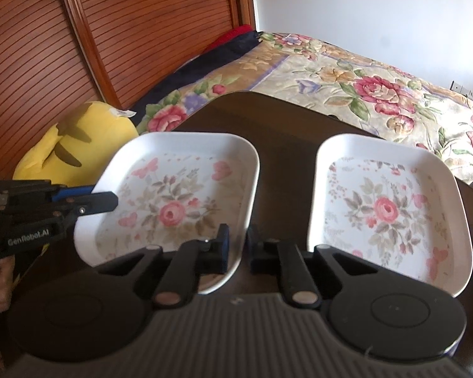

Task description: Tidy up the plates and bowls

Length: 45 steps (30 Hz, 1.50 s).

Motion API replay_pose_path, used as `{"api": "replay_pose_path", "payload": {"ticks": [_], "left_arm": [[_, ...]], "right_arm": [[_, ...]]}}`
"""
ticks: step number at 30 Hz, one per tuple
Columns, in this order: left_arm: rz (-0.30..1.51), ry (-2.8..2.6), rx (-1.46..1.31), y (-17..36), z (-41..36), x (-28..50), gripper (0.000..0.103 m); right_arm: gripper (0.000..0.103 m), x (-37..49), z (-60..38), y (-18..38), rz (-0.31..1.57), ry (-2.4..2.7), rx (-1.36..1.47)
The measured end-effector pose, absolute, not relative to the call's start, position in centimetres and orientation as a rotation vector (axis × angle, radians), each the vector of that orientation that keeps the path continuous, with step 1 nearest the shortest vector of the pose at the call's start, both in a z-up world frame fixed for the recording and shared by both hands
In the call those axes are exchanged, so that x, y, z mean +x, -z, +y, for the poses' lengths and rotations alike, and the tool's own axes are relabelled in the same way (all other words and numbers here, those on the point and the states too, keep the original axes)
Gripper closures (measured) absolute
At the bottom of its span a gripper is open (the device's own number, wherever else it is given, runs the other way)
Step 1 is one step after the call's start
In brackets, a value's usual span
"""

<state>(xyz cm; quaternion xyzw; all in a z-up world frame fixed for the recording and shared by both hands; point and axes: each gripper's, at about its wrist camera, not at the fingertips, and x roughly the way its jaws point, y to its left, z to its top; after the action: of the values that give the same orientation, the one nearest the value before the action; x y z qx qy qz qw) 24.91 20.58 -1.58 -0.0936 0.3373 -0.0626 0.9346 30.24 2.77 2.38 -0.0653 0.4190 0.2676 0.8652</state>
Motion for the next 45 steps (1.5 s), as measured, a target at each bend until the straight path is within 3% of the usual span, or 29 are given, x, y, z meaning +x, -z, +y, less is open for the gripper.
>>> {"api": "replay_pose_path", "payload": {"ticks": [27, 45], "left_arm": [[0.649, 0.178, -0.184, -0.7, 18.1, 21.2, 0.062], [0.591, 0.264, -0.144, -2.8, 12.7, 13.8, 0.061]], "right_arm": [[0.094, 25.9, -1.5, -4.8, 0.805, -0.541, -0.044], [0.094, 17.9, -7.3, -6.4, 0.727, -0.494, -0.001]]}}
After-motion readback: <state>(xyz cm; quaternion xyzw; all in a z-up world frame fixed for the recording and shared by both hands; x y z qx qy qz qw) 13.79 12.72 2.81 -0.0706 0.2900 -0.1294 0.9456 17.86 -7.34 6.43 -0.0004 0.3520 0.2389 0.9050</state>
